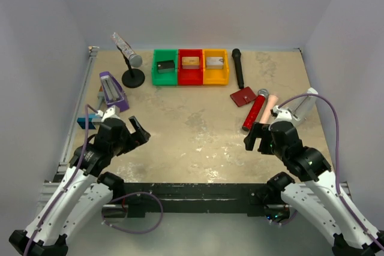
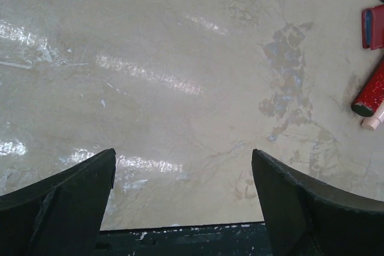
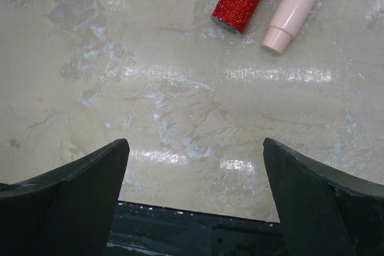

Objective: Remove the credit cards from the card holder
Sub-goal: Move the card holder to the center of the board.

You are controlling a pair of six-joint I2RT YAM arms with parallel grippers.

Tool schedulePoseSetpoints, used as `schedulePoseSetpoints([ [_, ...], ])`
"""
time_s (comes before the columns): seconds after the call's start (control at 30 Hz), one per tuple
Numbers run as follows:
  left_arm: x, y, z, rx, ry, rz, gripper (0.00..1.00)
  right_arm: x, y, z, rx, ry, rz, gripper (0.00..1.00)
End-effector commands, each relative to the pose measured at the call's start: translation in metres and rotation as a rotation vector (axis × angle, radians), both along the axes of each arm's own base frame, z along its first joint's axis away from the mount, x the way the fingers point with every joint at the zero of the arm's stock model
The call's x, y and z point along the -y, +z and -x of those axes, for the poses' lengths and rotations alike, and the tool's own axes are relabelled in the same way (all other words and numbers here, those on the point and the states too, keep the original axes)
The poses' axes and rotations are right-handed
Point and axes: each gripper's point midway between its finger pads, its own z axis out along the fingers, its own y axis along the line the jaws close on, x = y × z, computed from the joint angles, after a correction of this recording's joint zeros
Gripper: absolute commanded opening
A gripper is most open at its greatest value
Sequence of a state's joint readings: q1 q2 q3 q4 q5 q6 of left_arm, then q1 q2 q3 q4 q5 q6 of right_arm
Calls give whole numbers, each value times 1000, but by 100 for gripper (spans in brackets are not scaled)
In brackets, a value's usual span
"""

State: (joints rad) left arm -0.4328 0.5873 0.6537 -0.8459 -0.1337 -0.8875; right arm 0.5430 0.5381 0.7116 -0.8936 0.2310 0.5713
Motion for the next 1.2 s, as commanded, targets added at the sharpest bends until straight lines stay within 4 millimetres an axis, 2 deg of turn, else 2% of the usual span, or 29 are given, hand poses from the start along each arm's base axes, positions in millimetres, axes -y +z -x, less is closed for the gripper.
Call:
schedulePoseSetpoints([
  [0.0,9,19,0,105,-60,54,100,-7,13,-2,48,43,-29,99],
  [0.13,11,26,1,158,-87,70,100,-4,18,-3,72,26,-36,99],
  [0.33,9,15,5,108,-109,28,100,-4,19,-6,79,8,-46,99],
  [0.53,11,15,8,124,-130,45,100,-9,20,-6,47,40,-25,98],
  [0.6,13,17,8,135,-133,56,100,-2,26,-9,54,1,-5,97],
  [0.67,14,17,9,133,-138,65,98,2,40,-16,95,-31,-2,97],
  [0.77,24,19,10,145,-183,103,89,0,63,-30,151,-62,-26,96],
  [0.83,28,19,12,149,-192,130,88,-6,70,-42,142,-77,-45,95],
  [1.0,29,17,17,154,-181,170,88,-26,56,-84,5,-138,-144,90],
  [1.17,26,13,22,144,-169,175,87,-21,40,-136,-41,-232,-105,77],
])
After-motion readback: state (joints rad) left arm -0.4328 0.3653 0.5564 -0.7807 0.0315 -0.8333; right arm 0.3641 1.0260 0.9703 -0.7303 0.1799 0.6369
